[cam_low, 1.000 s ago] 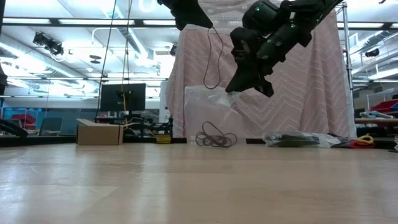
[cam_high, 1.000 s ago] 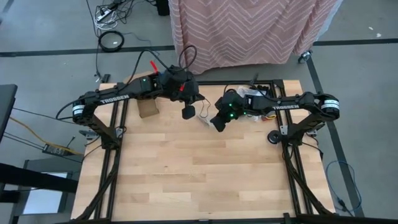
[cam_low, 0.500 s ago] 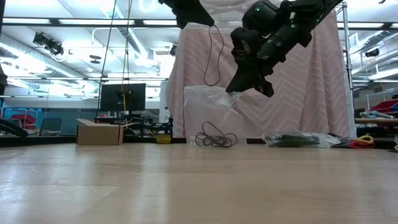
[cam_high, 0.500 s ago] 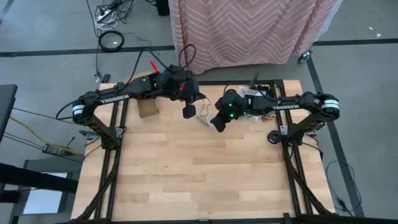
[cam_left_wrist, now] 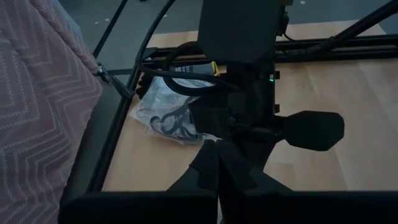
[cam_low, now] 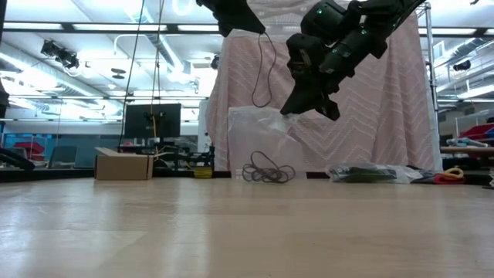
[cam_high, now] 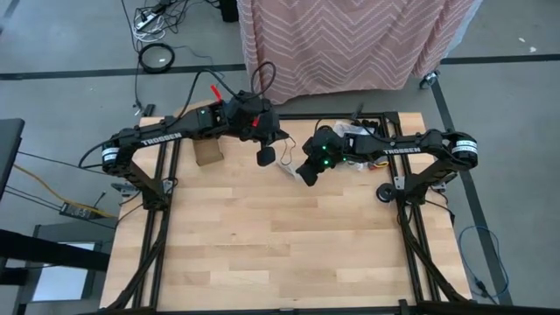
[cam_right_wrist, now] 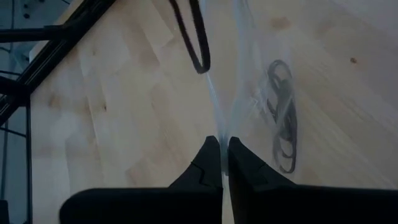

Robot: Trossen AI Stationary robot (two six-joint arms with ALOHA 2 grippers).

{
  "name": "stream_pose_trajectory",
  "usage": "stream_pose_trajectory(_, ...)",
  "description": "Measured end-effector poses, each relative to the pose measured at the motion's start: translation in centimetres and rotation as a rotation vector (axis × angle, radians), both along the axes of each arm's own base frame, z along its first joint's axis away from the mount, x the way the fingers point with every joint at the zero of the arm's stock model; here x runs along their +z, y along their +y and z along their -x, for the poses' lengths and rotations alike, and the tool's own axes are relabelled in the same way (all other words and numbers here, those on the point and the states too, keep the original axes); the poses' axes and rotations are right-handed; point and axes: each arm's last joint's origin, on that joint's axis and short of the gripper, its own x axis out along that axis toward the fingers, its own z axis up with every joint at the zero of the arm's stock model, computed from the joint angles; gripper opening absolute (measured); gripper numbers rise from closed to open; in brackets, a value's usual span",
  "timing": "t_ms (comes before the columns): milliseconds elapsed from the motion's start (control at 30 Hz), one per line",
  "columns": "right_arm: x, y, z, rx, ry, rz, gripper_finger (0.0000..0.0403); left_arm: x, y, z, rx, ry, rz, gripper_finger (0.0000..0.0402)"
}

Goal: Sort rubber bands
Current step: Put the black rubber band into the transparent zip bag

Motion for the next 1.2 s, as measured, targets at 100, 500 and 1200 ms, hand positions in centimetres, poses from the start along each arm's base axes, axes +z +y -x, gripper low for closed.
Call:
stream_pose_trajectory(100,0.0,0.0,0.0,0.000,0.000,0.000,0.0000,0.0,0.0,0.0,-0.003,0.000,-0.006,0.0000)
stream_pose_trajectory(500,0.0,0.0,0.0,0.000,0.000,0.000,0.0000,0.8,-0.1,0.1,-0.024,-0.007,-0.024,0.0000)
stream_pose_trajectory(1200,0.4,0.0,-0.3,0.026,-0.056,-0.012,0.0000,-1.8,0.4,0.7,-0.042,0.153,-0.056,0.0000)
